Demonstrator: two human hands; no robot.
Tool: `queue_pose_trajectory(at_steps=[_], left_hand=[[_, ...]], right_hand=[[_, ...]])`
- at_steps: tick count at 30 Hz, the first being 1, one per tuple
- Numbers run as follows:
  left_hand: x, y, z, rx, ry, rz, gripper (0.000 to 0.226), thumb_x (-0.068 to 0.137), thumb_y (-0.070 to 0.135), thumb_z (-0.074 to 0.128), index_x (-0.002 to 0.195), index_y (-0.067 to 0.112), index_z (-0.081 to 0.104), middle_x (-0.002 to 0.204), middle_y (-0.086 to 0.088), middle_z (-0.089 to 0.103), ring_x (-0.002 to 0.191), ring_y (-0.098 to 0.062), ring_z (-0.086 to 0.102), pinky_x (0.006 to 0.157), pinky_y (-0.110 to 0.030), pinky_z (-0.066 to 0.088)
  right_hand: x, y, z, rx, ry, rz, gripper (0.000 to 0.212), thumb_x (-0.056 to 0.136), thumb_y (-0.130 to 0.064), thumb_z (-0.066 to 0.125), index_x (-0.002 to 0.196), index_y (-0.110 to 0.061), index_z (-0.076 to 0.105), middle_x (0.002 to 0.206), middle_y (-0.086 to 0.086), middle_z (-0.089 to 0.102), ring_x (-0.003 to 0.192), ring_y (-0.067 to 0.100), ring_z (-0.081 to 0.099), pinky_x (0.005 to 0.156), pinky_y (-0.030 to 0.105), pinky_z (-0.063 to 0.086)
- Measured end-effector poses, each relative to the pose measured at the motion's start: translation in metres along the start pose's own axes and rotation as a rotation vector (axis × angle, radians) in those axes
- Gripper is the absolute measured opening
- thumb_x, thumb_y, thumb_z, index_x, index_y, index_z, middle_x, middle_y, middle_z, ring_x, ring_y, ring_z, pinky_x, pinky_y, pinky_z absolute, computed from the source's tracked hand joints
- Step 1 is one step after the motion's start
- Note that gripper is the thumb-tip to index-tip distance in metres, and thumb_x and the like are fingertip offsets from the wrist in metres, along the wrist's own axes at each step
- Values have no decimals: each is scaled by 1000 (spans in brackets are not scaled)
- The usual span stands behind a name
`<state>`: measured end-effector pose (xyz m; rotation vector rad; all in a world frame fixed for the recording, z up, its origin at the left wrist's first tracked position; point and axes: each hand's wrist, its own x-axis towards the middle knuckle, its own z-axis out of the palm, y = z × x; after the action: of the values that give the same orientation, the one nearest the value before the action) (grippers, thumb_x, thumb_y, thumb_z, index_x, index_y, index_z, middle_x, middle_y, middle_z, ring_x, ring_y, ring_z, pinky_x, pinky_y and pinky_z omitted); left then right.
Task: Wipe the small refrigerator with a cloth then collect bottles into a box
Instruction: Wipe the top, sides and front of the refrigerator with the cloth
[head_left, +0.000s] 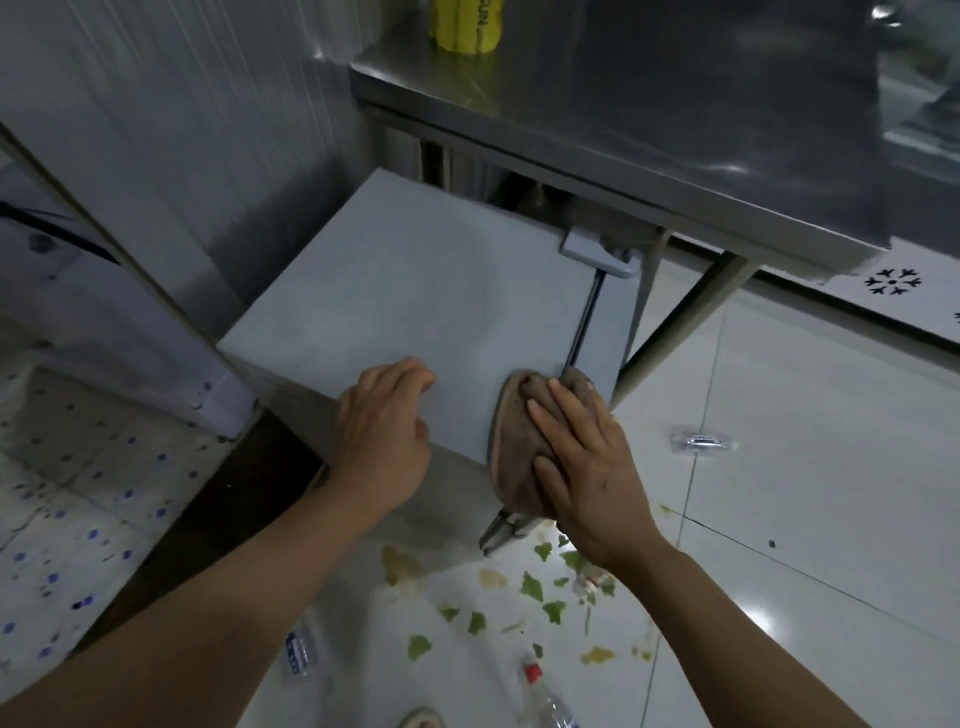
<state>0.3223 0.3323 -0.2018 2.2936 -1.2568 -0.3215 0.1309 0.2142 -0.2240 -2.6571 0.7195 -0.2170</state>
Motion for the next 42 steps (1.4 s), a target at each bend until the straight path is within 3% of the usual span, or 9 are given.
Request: queue_pose_trajectory(at_steps=[5, 7, 13, 19, 27, 32, 38, 42], left_hand=[[-1, 26, 19, 80, -43, 58, 44, 82, 9, 61, 125, 19, 56, 144, 1, 41, 128, -26, 36, 104, -42, 31], [0, 28, 22, 89, -37, 48, 45, 82, 11, 62, 125, 22, 55, 145, 3, 40, 127, -25, 36, 103, -40, 29], [2, 22, 24, 96, -50, 44, 43, 84, 15, 62, 126, 24, 56, 144, 4, 41, 125, -26, 37, 104, -43, 32], [-2, 16, 33, 84, 25, 70, 41, 84, 15, 61, 123, 26, 57, 142, 5, 44, 124, -26, 39, 103, -48, 32], [-4, 0, 34, 167, 5, 248, 43, 92, 29, 48, 135, 25, 47, 148, -1, 37, 126, -27, 36, 103, -45, 28], [7, -34, 16, 249, -126, 472, 47, 94, 26, 44, 140, 28, 37, 153, 5, 27, 133, -21, 28, 104, -42, 26], [1, -54, 12, 193, -29, 504, 48, 86, 13, 54, 131, 30, 50, 145, 5, 41, 122, -24, 39, 98, -52, 31], [2, -60, 19, 183, 59, 556, 46, 85, 13, 59, 127, 29, 54, 142, 4, 46, 116, -25, 43, 95, -55, 34]], right_hand=[[36, 28, -9, 14, 73, 90, 49, 101, -30, 40, 146, -12, 34, 158, 6, 18, 148, 28, 4, 121, 42, 4], [43, 34, -11, -27, 49, 79, 51, 101, -31, 37, 148, -14, 30, 159, 5, 13, 148, 27, 0, 120, 42, 3], [10, 17, 0, -7, 49, 33, 52, 100, -36, 29, 149, -18, 30, 160, 1, 13, 148, 27, 0, 120, 46, 7], [-4, -3, 9, 35, 136, 75, 51, 97, -33, 35, 145, -15, 38, 158, 3, 21, 147, 33, 3, 121, 42, 7], [-9, -23, 18, -43, 226, 176, 53, 98, -33, 21, 143, -12, 40, 155, 6, 26, 147, 28, 14, 119, 44, 16], [-22, -53, 44, -69, 450, 329, 45, 99, -27, 35, 139, -9, 47, 151, 9, 34, 143, 31, 23, 118, 40, 25], [-20, -66, 67, -186, 638, 435, 46, 87, -5, 66, 132, -7, 55, 143, 19, 43, 135, 42, 34, 103, 35, 34], [-18, -61, 75, -202, 720, 402, 48, 83, 0, 69, 129, -7, 58, 139, 20, 46, 132, 41, 38, 99, 34, 36]])
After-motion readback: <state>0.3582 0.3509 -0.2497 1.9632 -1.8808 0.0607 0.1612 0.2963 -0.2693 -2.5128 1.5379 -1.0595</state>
